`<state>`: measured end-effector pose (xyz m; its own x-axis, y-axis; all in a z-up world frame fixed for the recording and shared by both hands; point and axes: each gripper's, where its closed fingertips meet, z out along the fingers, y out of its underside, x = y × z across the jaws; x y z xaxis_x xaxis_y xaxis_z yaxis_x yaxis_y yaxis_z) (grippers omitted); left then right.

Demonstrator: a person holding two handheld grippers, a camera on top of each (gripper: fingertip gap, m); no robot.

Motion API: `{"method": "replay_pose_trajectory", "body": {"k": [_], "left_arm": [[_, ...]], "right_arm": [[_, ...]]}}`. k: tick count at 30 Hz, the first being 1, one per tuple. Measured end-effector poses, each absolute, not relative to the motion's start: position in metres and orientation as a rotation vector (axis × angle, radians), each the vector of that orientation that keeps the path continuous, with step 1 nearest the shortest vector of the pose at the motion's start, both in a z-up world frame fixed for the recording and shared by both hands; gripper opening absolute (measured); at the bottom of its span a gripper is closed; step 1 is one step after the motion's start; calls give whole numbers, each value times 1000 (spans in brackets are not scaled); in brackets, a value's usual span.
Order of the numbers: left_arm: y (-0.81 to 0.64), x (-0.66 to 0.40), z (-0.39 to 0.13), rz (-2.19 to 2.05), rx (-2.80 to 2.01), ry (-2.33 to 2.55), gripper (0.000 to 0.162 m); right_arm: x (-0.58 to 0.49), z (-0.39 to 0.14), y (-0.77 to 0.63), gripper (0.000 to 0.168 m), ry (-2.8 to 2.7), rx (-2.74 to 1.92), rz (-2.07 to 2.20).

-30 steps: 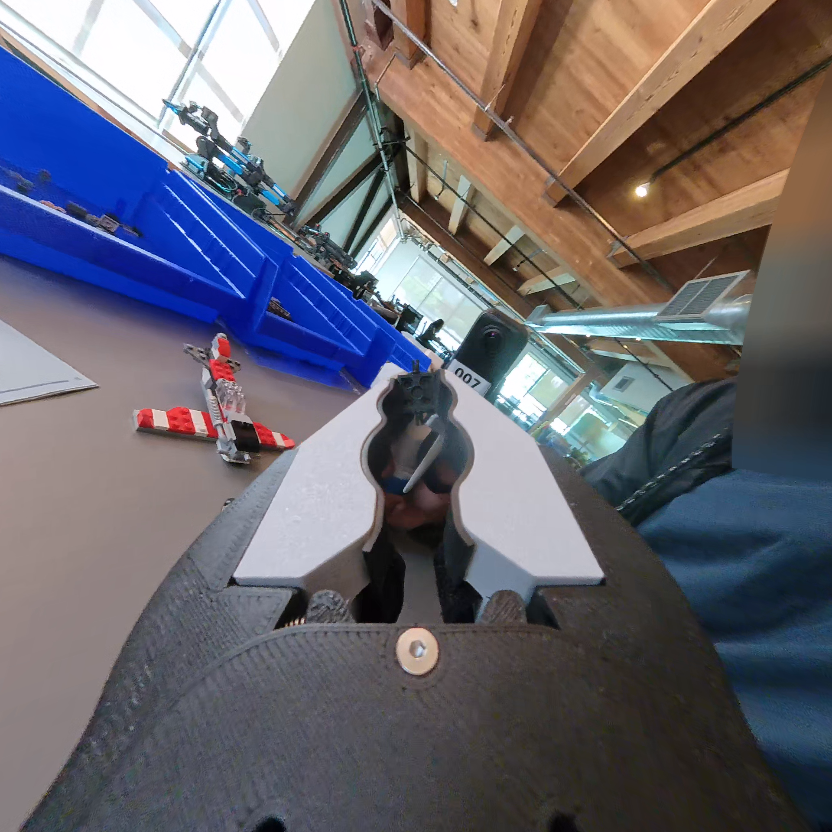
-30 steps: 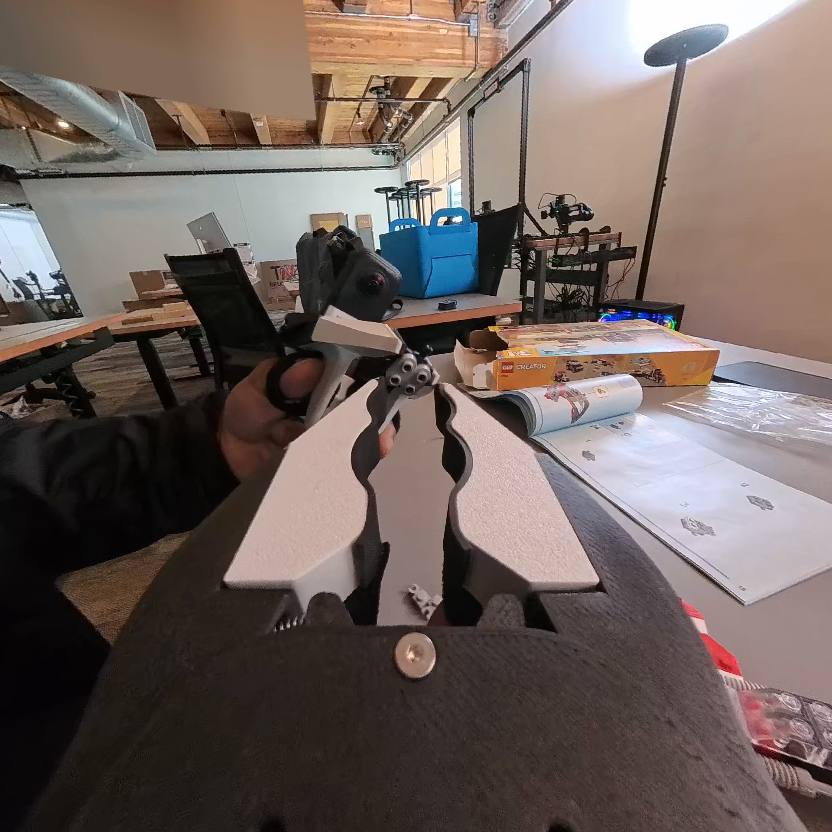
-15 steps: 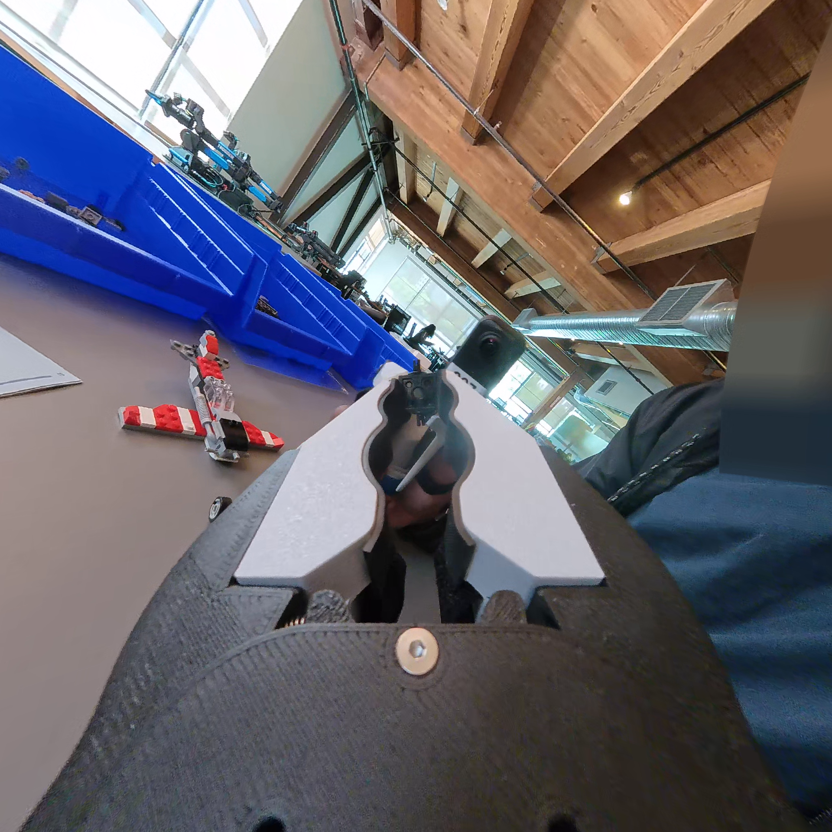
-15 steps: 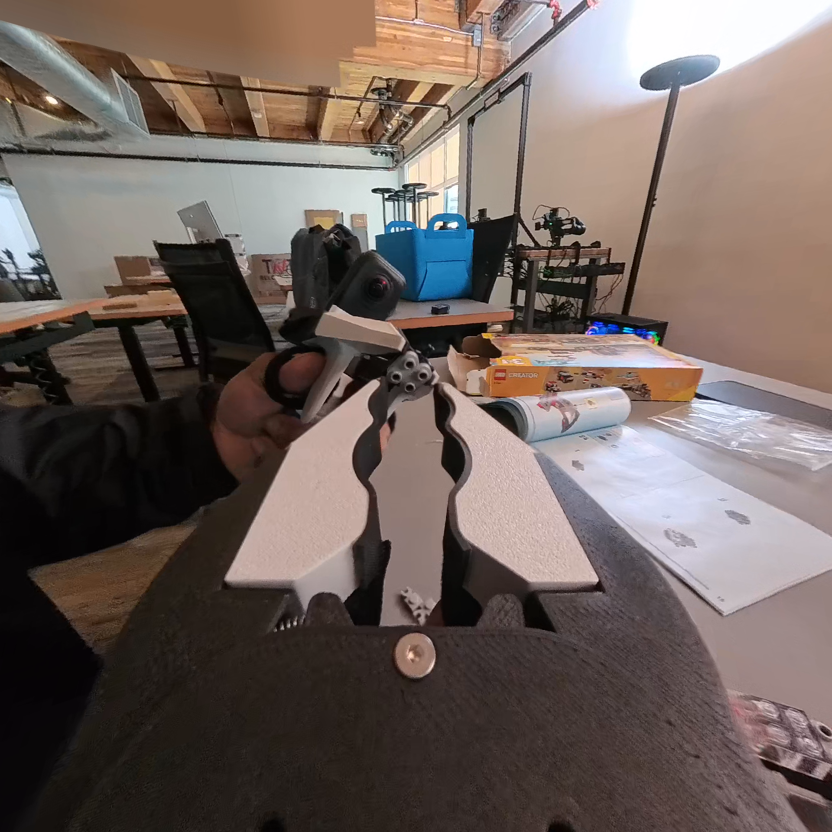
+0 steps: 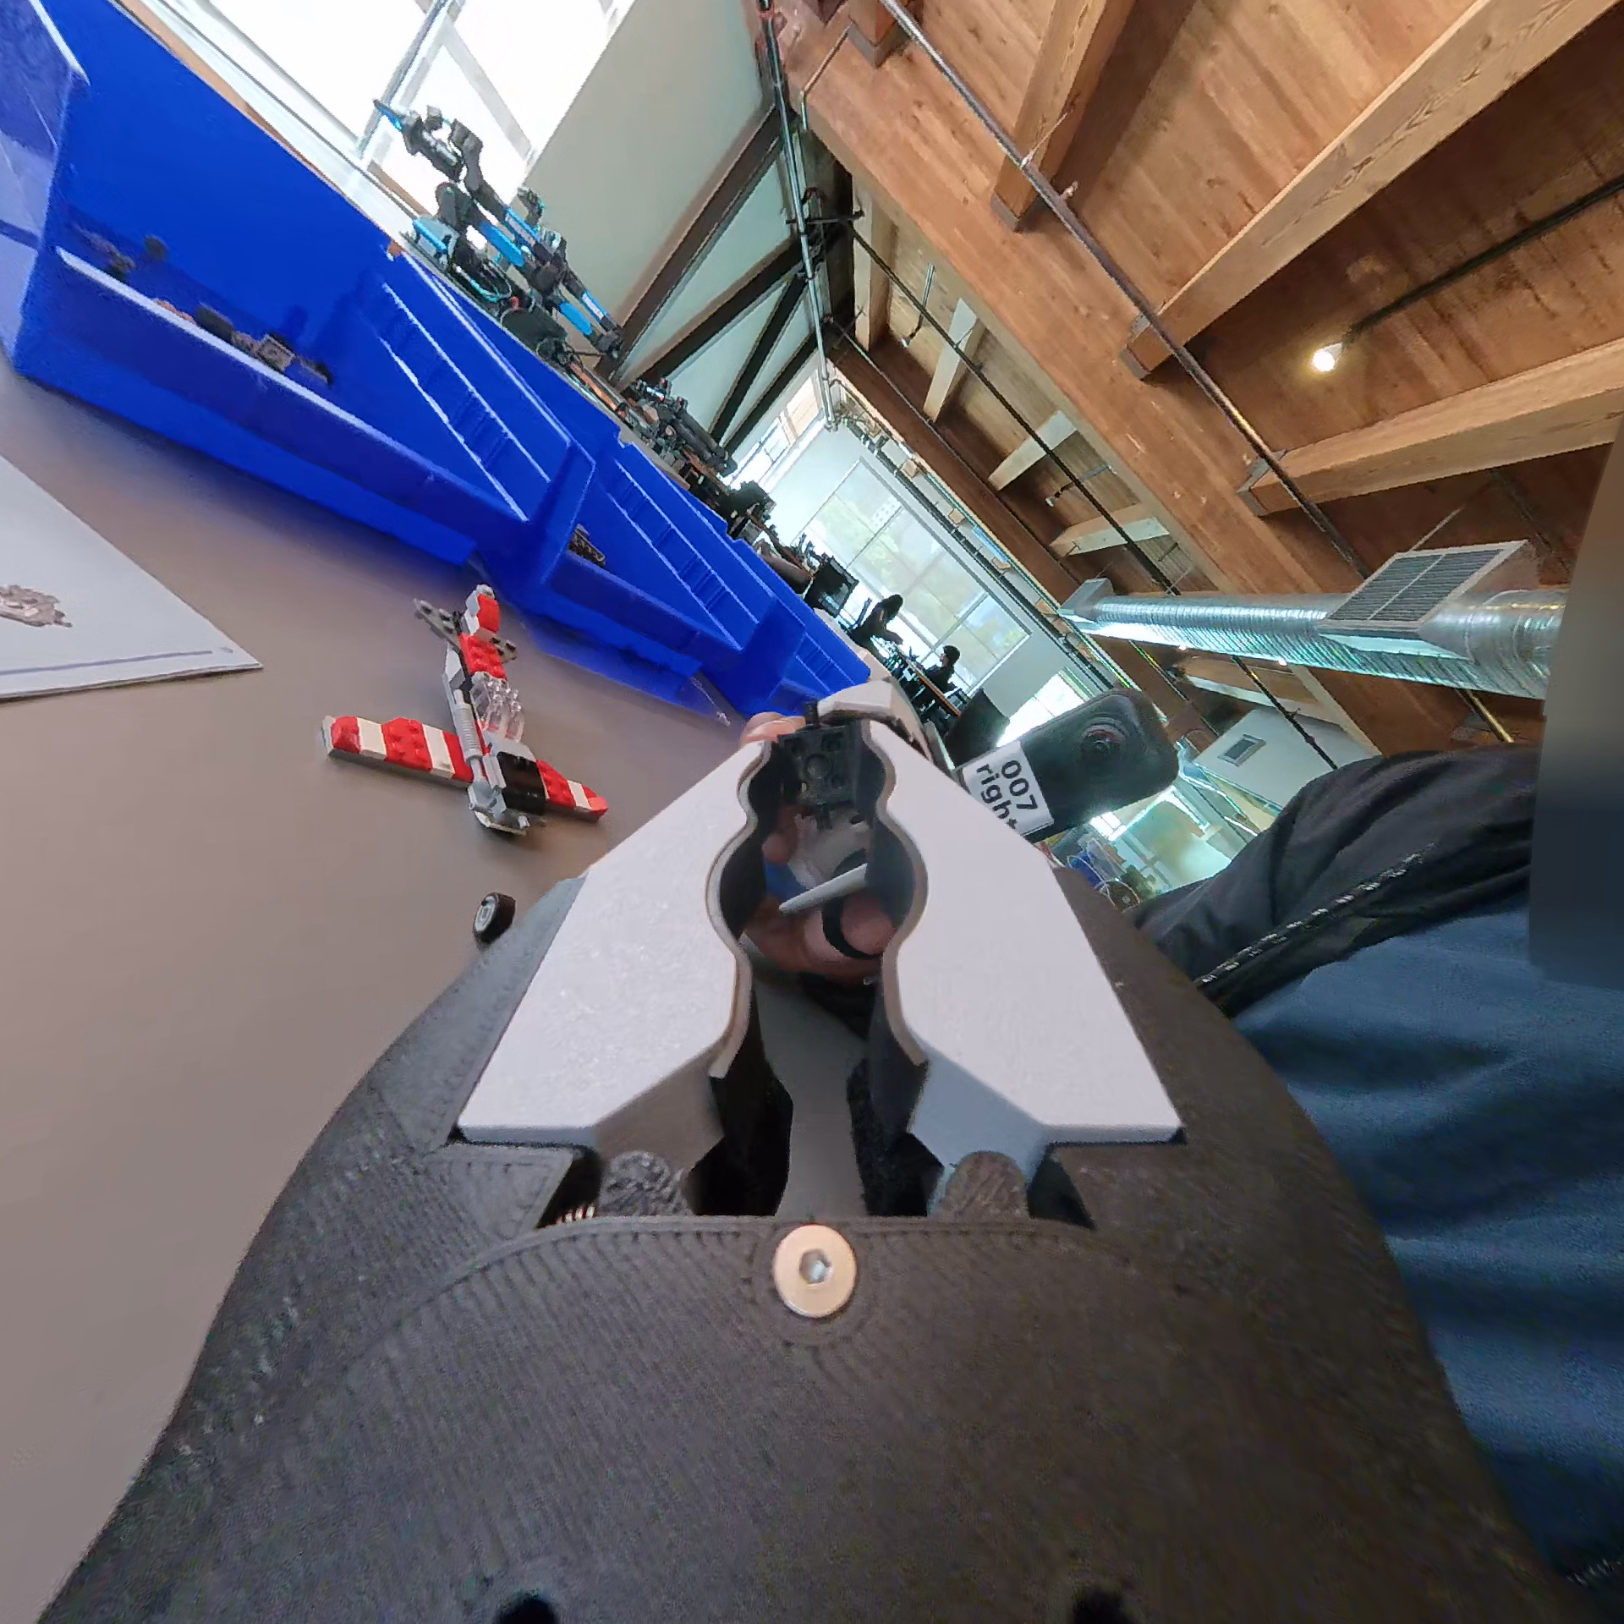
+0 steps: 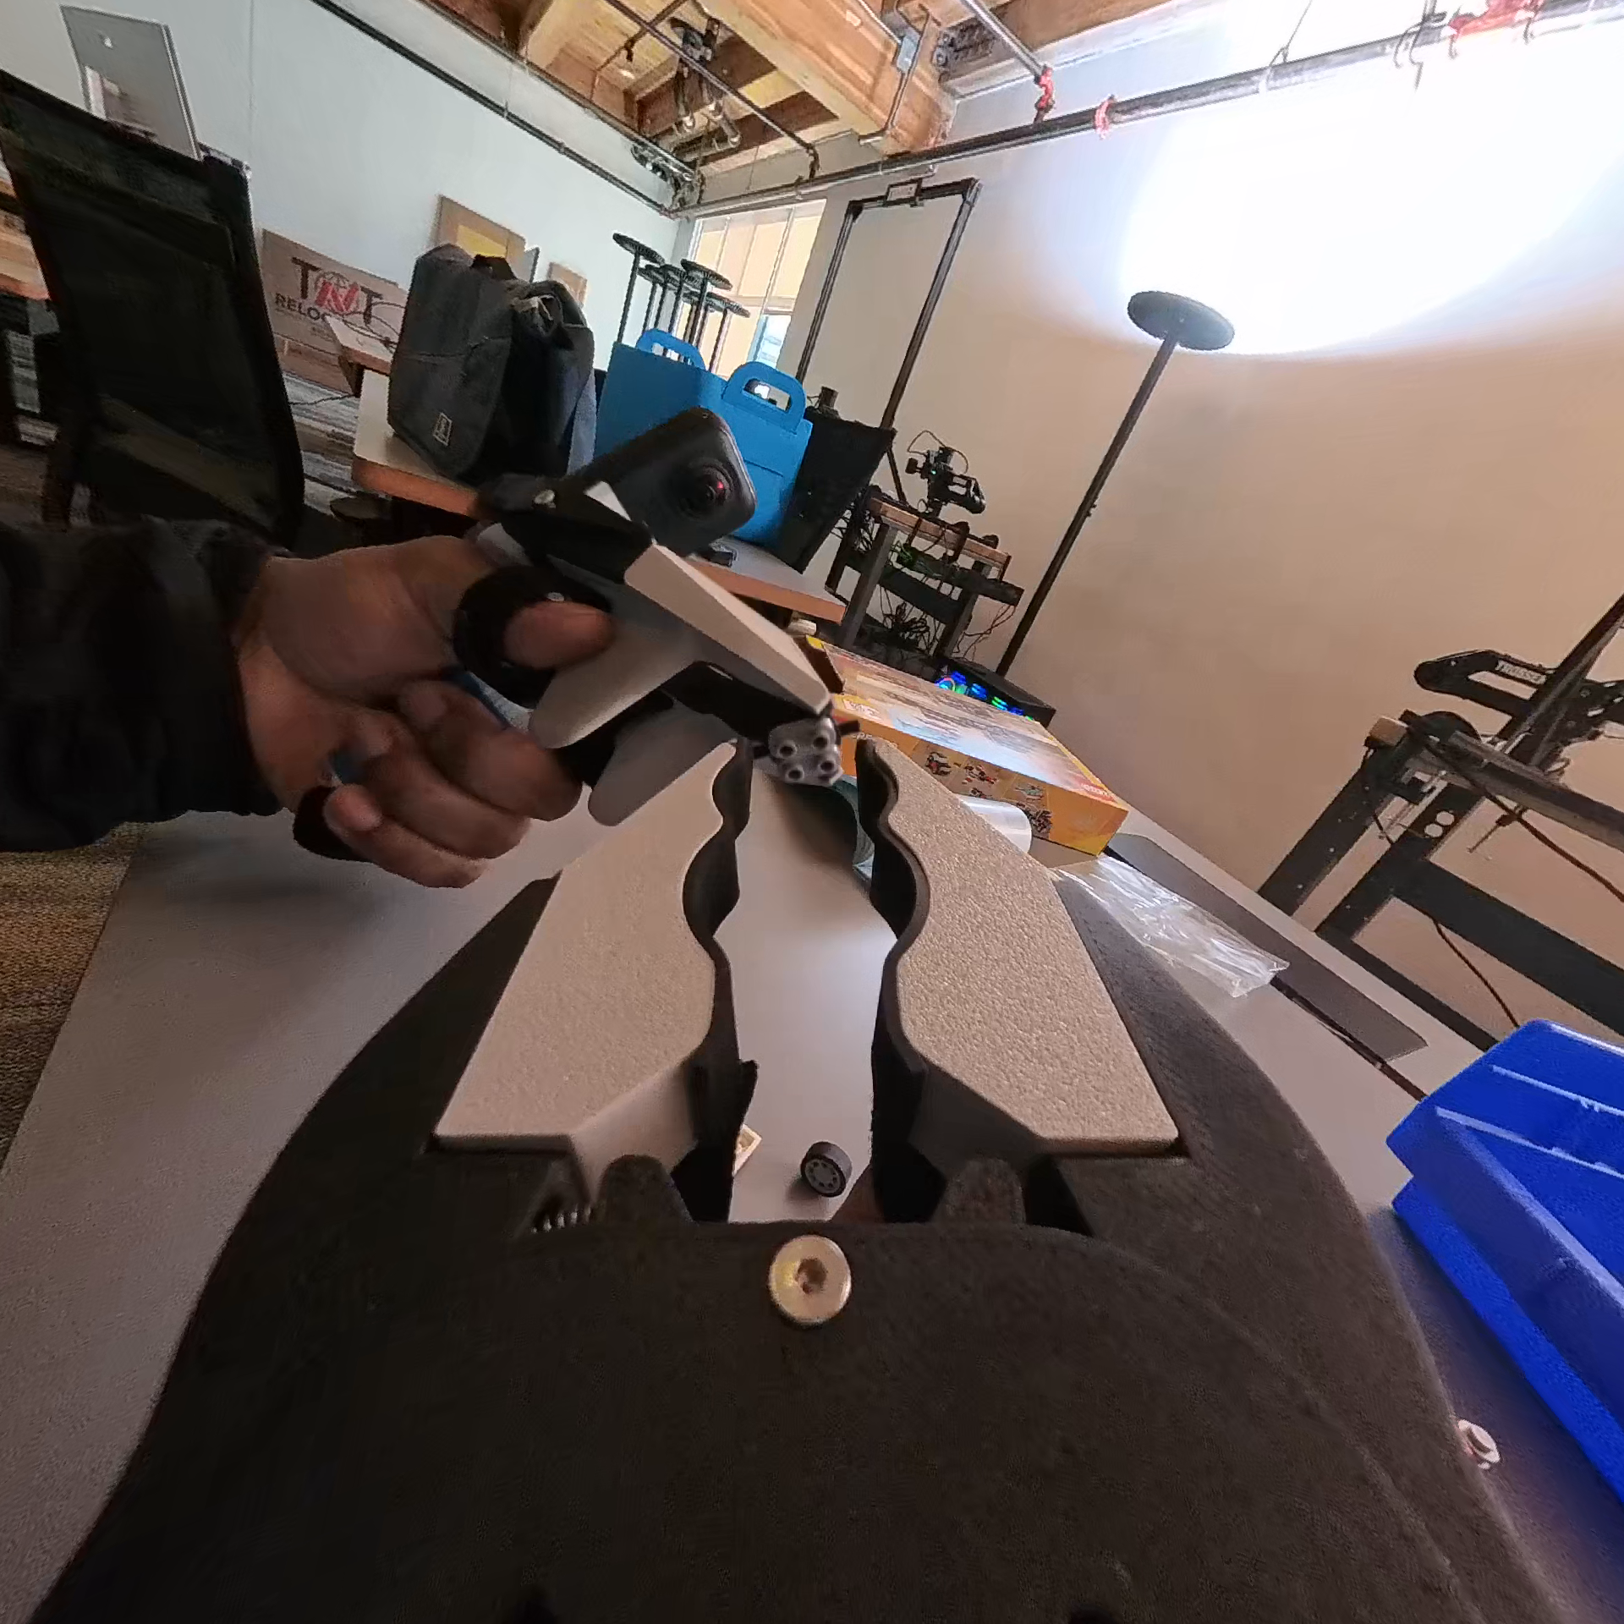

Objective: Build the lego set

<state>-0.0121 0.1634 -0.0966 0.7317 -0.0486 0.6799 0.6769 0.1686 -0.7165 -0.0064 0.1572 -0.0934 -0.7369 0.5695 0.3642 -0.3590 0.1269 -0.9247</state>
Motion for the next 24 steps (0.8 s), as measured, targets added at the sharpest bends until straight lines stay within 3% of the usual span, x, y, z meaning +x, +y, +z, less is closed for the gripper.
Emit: {"method": "replay_pose_trajectory", "body": {"k": [24], "left_arm": [[166,-6,-113,-720,-1351,-668,18]], "right_arm": [[-5,-107,151,17,-1796,-143,1621]]}}
